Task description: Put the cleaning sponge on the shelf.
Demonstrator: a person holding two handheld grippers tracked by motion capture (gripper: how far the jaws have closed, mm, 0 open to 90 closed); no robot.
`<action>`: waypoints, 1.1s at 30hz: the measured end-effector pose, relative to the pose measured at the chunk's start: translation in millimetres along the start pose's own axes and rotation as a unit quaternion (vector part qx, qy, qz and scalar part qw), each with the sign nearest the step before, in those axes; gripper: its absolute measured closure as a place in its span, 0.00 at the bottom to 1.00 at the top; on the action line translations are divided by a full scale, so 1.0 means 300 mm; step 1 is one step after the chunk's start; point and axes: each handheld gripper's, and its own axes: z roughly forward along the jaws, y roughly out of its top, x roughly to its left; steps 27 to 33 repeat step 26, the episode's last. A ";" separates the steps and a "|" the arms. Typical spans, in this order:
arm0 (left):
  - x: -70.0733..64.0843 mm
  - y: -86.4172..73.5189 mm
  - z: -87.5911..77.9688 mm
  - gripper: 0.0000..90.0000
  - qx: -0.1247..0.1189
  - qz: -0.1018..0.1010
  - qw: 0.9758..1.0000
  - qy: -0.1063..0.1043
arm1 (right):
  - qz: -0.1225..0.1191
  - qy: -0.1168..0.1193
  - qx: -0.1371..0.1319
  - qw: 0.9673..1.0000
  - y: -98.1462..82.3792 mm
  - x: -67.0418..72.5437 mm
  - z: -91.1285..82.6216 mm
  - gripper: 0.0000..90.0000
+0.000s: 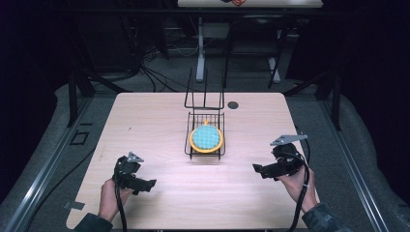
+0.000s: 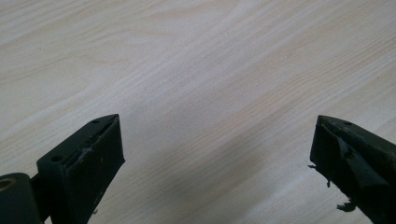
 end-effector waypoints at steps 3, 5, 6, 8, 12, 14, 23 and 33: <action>0.000 -0.001 0.000 0.03 0.000 -0.001 1.000 0.002 | 0.006 -0.005 0.003 1.000 -0.043 -0.002 -0.019 0.04; 0.000 -0.002 0.000 0.03 0.001 -0.002 1.000 0.003 | 0.011 -0.011 -0.001 1.000 -0.073 0.000 -0.030 0.06; 0.000 -0.002 0.000 0.03 0.001 -0.002 1.000 0.003 | 0.016 -0.017 -0.007 1.000 -0.089 0.004 -0.038 0.09; 0.000 -0.002 -0.001 0.03 0.001 -0.003 1.000 0.002 | 0.020 -0.023 -0.014 0.999 -0.124 0.005 -0.044 0.09; -0.002 -0.001 -0.001 0.03 0.001 -0.002 1.000 0.001 | 0.031 -0.025 0.007 0.999 -0.183 0.005 -0.026 0.08; -0.001 -0.001 -0.002 0.03 0.000 -0.002 1.000 0.000 | 0.034 -0.031 0.016 0.999 -0.207 0.000 -0.016 0.07; -0.002 0.008 0.005 0.03 0.001 0.001 1.000 -0.002 | 0.041 -0.036 0.041 0.998 -0.256 -0.027 0.011 0.06; -0.001 0.009 0.007 0.03 0.000 0.001 1.000 -0.003 | 0.038 -0.036 0.038 0.998 -0.258 -0.030 0.014 0.07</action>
